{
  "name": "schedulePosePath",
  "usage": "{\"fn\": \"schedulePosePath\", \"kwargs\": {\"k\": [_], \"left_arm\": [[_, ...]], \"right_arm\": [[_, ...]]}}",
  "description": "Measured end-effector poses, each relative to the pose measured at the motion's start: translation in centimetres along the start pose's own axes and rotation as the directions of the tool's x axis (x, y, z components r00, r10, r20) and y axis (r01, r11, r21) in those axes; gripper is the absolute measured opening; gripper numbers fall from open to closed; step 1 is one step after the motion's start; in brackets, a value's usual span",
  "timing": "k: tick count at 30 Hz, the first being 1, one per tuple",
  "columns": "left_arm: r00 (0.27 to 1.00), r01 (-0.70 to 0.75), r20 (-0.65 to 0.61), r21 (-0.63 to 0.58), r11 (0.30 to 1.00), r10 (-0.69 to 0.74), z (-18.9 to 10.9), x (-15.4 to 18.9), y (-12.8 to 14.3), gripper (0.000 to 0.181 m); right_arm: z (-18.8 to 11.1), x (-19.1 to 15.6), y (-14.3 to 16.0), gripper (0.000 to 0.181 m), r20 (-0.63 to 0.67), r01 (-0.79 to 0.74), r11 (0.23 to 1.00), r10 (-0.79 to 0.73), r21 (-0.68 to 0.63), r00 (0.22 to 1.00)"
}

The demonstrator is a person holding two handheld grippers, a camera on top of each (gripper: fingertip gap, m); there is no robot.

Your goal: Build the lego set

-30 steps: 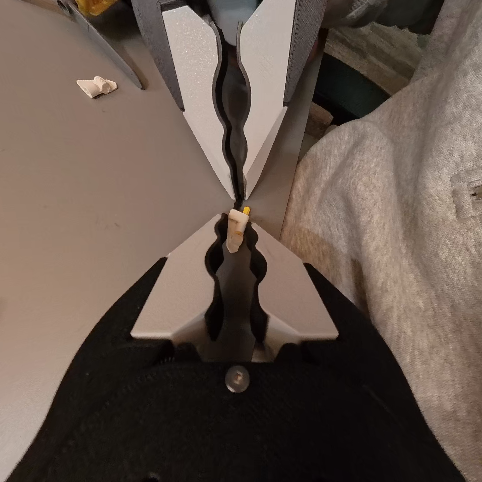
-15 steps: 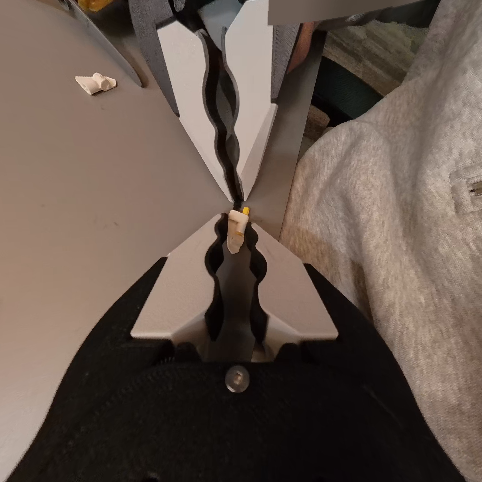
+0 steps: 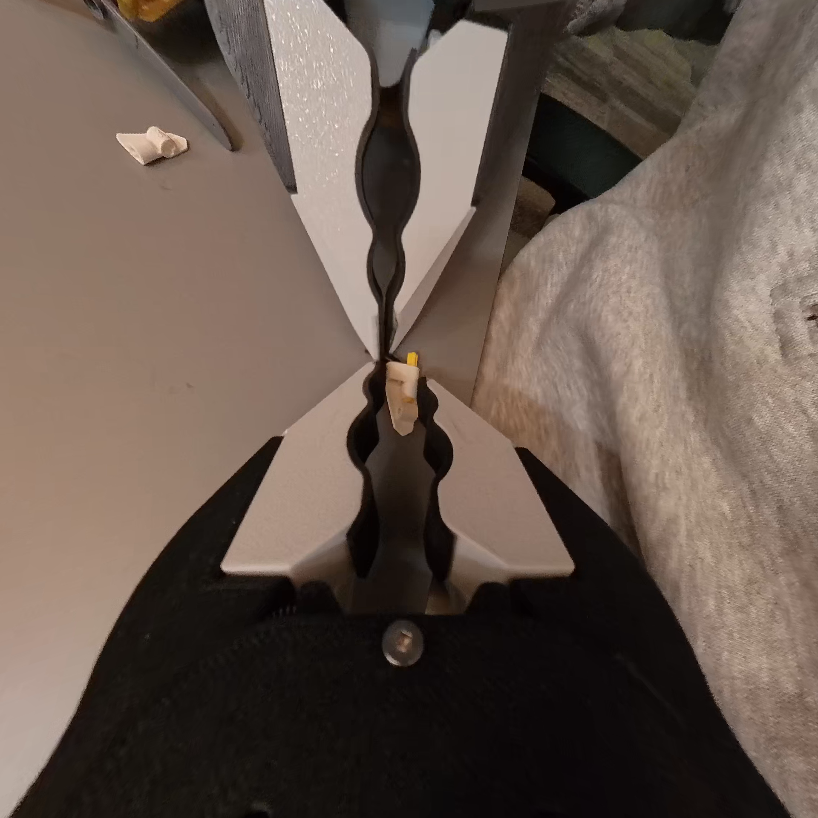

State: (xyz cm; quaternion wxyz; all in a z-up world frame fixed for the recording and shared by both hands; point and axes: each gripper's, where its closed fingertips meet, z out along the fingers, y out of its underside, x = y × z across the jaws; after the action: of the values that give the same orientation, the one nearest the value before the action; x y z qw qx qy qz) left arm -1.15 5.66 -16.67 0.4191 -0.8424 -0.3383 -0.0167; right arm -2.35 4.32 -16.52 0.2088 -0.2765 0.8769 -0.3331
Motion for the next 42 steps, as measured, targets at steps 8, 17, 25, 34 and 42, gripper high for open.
{"fn": "schedulePosePath", "kwargs": {"k": [8, 17, 25, 34, 42], "left_arm": [[1.0, 0.01, 0.008, 0.01, 1.0, -0.011, 0.1, 0.0, -0.1, 0.013], [1.0, 0.023, -0.004, 0.009, 1.0, -0.022, 0.2, 0.0, -0.2, 0.012], [1.0, 0.02, 0.001, 0.012, 1.0, -0.02, 0.3, 0.0, -0.3, 0.013], [1.0, 0.023, -0.003, 0.012, 1.0, -0.023, 0.4, 0.0, -0.5, 0.013], [1.0, 0.021, -0.001, 0.014, 1.0, -0.021, 0.5, -0.1, -0.6, 0.013]], "right_arm": [[-0.3, -0.1, -0.1, 0.0, -0.015, -0.098, 0.993, 0.099, 0.061, 0.995], [-1.6, 0.0, -0.1, 0.012, 0.026, -0.124, 0.984, 0.122, 0.13, 0.992], [-0.7, 0.0, 0.6, 0.021, 0.007, 0.091, 0.996, -0.091, 0.0, 0.996], [-0.8, -1.0, 1.2, 0.009, 0.183, 0.21, 0.975, -0.194, -0.073, 0.964], [-0.9, -1.7, 1.3, 0.009, 0.169, 0.034, 0.995, -0.019, -0.09, 0.985]]}}
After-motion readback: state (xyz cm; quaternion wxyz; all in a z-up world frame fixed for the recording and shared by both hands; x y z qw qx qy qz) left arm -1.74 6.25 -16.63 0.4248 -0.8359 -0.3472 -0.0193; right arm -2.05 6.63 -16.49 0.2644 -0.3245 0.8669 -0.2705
